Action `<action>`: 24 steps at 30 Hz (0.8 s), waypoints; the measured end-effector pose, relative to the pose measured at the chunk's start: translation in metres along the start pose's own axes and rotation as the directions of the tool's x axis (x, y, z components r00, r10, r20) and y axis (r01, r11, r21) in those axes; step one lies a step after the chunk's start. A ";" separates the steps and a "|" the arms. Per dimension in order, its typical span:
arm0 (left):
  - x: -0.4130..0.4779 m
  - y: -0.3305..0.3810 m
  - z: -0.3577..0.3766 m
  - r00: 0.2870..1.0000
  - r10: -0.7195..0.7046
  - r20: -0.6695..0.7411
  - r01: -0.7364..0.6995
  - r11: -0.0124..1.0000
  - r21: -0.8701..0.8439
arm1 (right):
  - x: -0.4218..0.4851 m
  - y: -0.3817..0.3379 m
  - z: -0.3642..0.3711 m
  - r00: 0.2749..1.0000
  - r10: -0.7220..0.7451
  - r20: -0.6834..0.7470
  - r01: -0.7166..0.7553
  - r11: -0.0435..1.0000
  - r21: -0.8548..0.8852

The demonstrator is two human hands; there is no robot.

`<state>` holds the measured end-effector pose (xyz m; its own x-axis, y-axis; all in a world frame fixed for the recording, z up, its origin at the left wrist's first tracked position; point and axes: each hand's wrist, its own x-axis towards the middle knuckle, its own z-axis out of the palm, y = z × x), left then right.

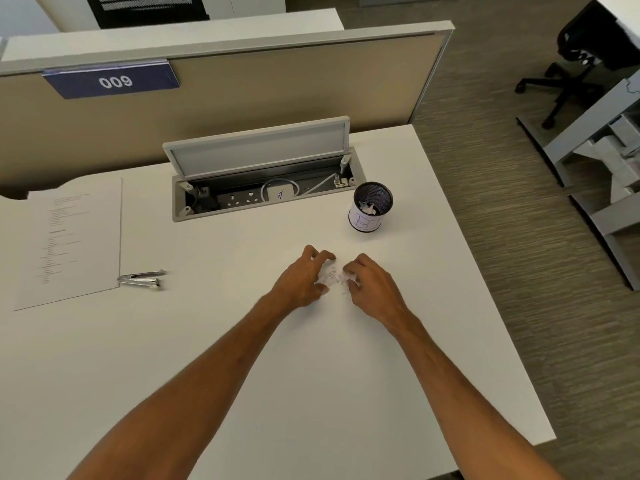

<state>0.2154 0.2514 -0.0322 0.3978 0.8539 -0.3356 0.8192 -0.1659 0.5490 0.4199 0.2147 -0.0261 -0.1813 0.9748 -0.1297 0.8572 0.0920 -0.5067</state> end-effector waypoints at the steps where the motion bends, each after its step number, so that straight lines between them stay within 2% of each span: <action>1: 0.000 -0.001 -0.002 1.000 0.017 0.012 -0.018 1.000 0.026 | 0.000 0.002 -0.002 0.998 0.054 0.038 -0.055 0.998 0.027; 4: 0.000 0.003 -0.004 0.999 0.045 0.011 -0.045 0.996 0.078 | 0.001 0.002 -0.005 0.969 0.150 0.196 -0.166 0.984 0.066; 6: 0.000 0.010 -0.003 0.999 0.052 -0.014 -0.051 0.995 0.084 | 0.001 -0.001 0.000 0.967 0.147 0.208 -0.166 0.983 0.081; 15: -0.003 0.022 0.010 0.986 -0.042 -0.164 0.039 0.999 -0.020 | 0.012 -0.020 0.018 0.982 0.177 0.062 -0.185 0.964 0.193; 24: 0.001 0.011 0.016 0.970 -0.099 -0.220 0.063 0.984 -0.165 | 0.019 -0.019 0.019 0.997 0.079 -0.011 -0.078 0.995 0.058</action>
<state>0.2315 0.2425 -0.0384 0.2142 0.9536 -0.2117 0.7634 -0.0282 0.6453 0.3915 0.2277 -0.0353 -0.1078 0.9812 -0.1599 0.8395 0.0037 -0.5433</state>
